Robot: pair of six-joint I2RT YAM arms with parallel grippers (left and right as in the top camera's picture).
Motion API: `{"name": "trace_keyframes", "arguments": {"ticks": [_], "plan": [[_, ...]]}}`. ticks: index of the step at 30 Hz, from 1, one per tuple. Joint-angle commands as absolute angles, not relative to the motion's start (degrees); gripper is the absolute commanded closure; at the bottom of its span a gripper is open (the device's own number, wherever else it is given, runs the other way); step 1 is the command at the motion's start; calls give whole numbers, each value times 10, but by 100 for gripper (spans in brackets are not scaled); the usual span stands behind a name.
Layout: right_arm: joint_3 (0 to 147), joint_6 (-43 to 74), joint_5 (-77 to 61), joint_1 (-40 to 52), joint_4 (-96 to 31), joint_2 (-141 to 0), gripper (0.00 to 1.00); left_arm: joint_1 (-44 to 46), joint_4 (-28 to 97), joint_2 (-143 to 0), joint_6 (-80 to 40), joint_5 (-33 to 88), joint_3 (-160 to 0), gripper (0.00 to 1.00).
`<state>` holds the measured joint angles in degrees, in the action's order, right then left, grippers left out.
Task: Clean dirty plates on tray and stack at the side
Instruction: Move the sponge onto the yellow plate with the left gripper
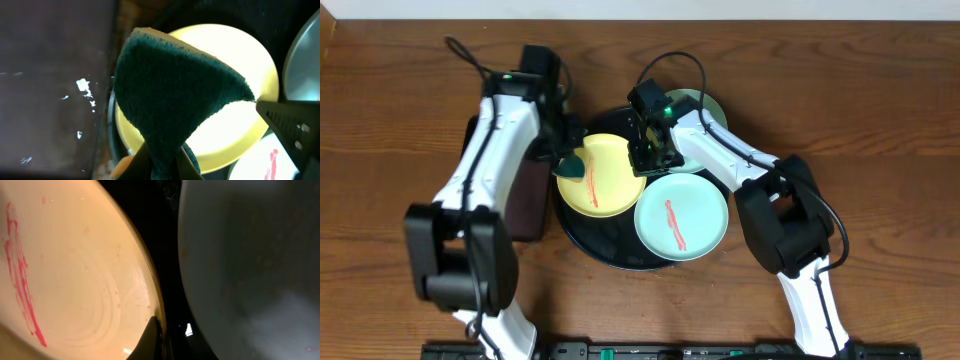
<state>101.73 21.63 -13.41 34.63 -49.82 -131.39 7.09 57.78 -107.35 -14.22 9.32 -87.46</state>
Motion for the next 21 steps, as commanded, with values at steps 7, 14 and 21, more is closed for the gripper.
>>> {"name": "trace_keyframes", "arguments": {"ticks": [7,14,21], "plan": [[1015,197,-97,349,-512,-1328,99,111,554,-1187,-171,99,-874,93],[1015,197,-96,349,-512,-1328,99,111,554,-1249,-192,122,-873,92],[1015,197,-97,349,-510,-1328,99,112,562,-1250,-5,345,-871,92]]}}
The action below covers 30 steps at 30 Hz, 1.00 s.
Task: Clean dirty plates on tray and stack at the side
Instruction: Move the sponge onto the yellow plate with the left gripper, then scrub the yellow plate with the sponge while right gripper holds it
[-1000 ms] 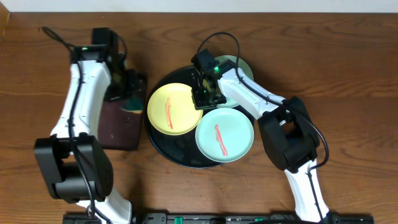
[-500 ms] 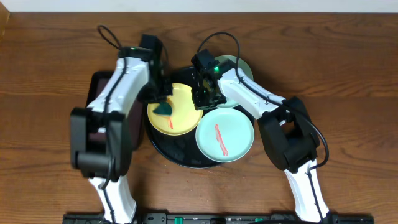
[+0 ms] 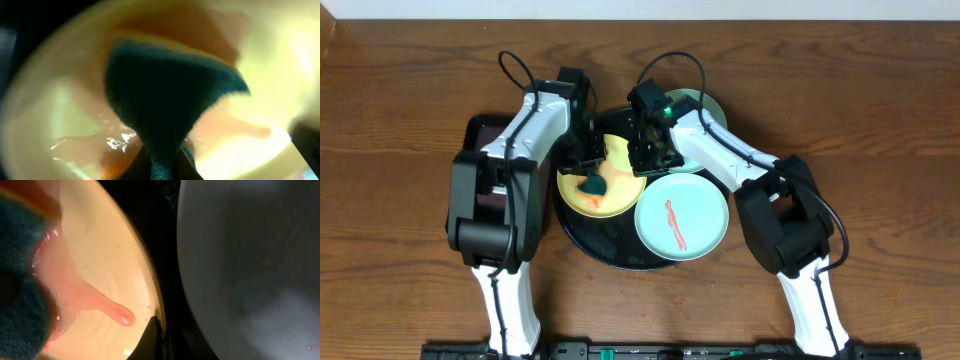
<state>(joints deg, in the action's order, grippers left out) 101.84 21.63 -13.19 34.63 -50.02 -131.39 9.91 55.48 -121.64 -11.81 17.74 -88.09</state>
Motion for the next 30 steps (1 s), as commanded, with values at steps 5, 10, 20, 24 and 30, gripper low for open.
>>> {"name": "trace_keyframes", "arguments": {"ticks": [5,10,20,24,30], "plan": [[1015,197,-97,349,-510,-1328,99,107,595,-1250,52,378,-871,93],[1015,197,-97,349,-510,-1328,99,93,575,-1250,-6,256,-874,93],[1015,197,-96,349,-506,-1328,99,81,567,-1249,-227,-36,-884,93],[1015,197,-96,349,-505,-1328,99,81,574,-1249,-249,-52,-884,93],[1015,197,-96,349,-505,-1328,99,81,583,-1249,-250,-52,-889,93]]}}
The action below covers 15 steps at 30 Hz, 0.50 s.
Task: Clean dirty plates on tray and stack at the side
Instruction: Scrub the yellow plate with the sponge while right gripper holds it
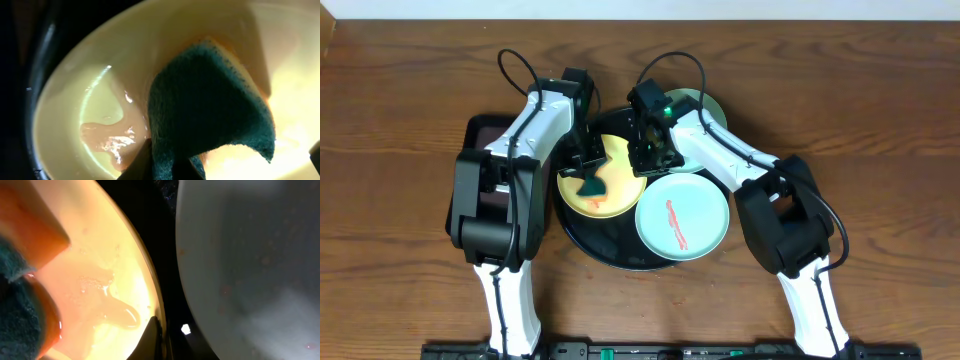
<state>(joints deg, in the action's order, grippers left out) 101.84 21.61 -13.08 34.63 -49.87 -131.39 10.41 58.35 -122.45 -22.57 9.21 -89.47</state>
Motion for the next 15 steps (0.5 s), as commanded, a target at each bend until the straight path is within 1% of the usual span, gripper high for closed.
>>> {"name": "trace_keyframes", "arguments": {"ticks": [1,7,12,15], "plan": [[1015,197,-96,349,-505,-1328,99,81,589,-1249,-250,-51,-893,93],[1015,197,-96,349,-503,-1329,99,81,627,-1238,-225,-48,-943,93],[1015,197,-96,349,-504,-1330,99,82,583,-1227,-226,-50,-960,93],[1015,197,-96,349,-504,-1331,99,86,578,-1227,-225,-30,-956,93]]}}
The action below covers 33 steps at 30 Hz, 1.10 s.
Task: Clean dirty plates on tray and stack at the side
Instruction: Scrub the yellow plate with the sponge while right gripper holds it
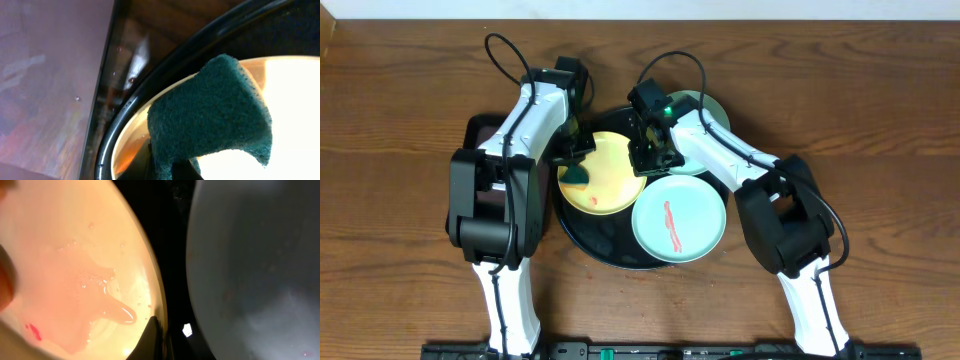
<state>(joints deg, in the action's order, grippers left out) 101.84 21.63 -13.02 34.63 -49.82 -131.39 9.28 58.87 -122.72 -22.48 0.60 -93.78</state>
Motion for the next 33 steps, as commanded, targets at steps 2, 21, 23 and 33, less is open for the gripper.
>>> {"name": "trace_keyframes", "arguments": {"ticks": [2,21,23,33], "plan": [[1015,197,-96,349,-504,-1331,99,92,580,-1227,-225,-6,-948,93],[1015,197,-96,349,-506,-1331,99,152,630,-1227,-69,251,-877,93],[1015,197,-97,349,-506,-1331,99,151,623,-1227,-64,250,-877,93],[1015,197,-96,349,-506,-1331,99,144,536,-1227,-222,-2,-877,93]]}}
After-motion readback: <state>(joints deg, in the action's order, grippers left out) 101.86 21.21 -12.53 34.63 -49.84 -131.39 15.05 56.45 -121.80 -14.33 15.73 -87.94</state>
